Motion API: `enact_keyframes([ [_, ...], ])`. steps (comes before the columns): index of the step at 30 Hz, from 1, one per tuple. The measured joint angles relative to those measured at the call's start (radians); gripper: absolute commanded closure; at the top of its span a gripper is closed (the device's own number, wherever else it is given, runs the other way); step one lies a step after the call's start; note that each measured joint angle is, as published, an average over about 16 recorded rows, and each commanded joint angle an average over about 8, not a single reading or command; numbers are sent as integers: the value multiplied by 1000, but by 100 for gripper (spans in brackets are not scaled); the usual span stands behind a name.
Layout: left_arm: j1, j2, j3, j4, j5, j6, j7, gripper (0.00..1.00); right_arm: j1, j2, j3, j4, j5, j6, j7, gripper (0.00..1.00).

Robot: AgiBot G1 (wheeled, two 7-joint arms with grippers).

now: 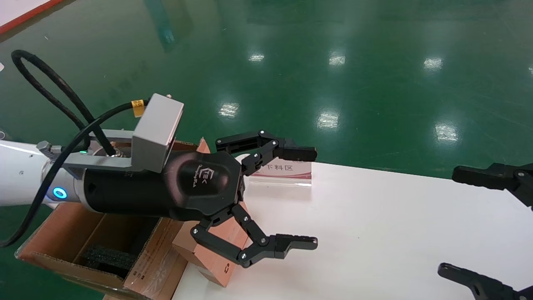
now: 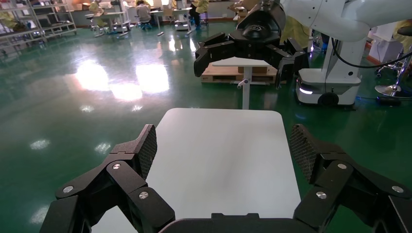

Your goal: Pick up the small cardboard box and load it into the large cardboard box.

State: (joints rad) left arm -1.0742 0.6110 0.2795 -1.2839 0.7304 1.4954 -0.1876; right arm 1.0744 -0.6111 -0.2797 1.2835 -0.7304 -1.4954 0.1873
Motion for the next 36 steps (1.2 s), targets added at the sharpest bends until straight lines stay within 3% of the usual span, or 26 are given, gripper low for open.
enact_keyframes([
  [10, -3, -3, 5, -2, 11, -3, -8, 0, 0, 0, 0, 0, 0, 0, 0, 0],
  [16, -33, -15, 32, -20, 74, -8, -45, 0, 0, 0, 0, 0, 0, 0, 0, 0],
  [26, -204, -24, 149, -60, 342, 14, -182, 0, 1, 0, -1, -1, 1, 0, -1, 0],
  [36, -458, 7, 352, -70, 621, 70, -382, 0, 1, 0, -2, -1, 1, 0, -1, 0],
])
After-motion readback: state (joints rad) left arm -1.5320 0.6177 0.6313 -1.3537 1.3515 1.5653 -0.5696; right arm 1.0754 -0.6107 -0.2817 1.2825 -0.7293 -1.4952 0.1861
